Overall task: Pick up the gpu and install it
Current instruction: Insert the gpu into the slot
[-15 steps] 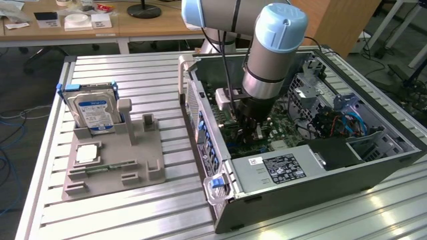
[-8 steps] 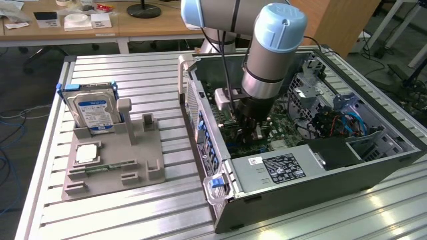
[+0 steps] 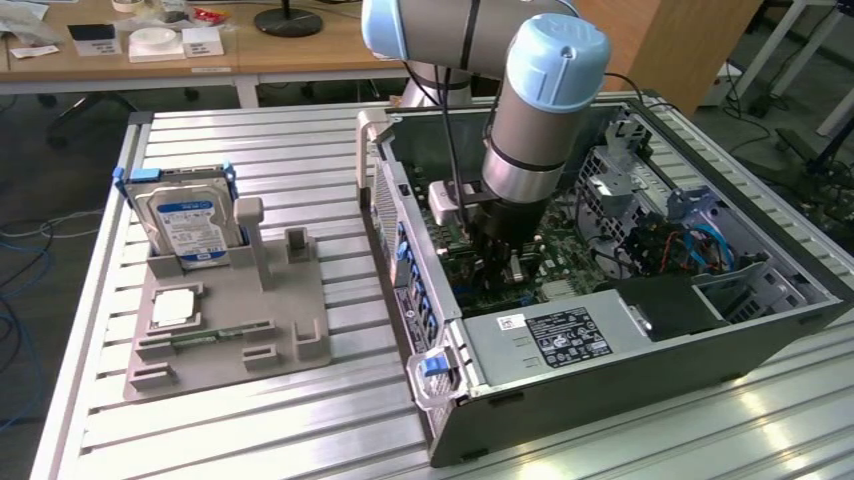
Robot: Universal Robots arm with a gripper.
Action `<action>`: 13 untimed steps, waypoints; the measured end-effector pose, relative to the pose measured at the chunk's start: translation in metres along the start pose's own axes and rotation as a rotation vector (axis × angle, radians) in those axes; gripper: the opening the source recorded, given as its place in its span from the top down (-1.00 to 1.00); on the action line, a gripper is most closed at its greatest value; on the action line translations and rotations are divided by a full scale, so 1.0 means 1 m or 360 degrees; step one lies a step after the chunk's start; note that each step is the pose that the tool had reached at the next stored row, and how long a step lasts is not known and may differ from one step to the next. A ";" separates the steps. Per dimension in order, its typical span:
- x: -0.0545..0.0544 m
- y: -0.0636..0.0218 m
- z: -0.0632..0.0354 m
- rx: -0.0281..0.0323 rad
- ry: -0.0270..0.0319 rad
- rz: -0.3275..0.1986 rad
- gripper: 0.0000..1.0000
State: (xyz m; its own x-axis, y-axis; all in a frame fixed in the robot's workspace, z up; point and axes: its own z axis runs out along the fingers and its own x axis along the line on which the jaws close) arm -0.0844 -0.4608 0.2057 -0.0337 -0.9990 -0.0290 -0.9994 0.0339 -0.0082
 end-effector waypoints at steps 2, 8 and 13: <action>0.000 0.0000 0.0001 0.00002 -0.00004 0.0000 0.44; 0.000 0.0006 0.0001 0.00054 -0.00008 0.0000 0.44; 0.000 0.0006 0.0003 0.00062 -0.00023 0.0000 0.29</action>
State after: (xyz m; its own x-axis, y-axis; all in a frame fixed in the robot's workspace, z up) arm -0.0849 -0.4606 0.2054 -0.0337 -0.9990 -0.0304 -0.9993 0.0340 -0.0121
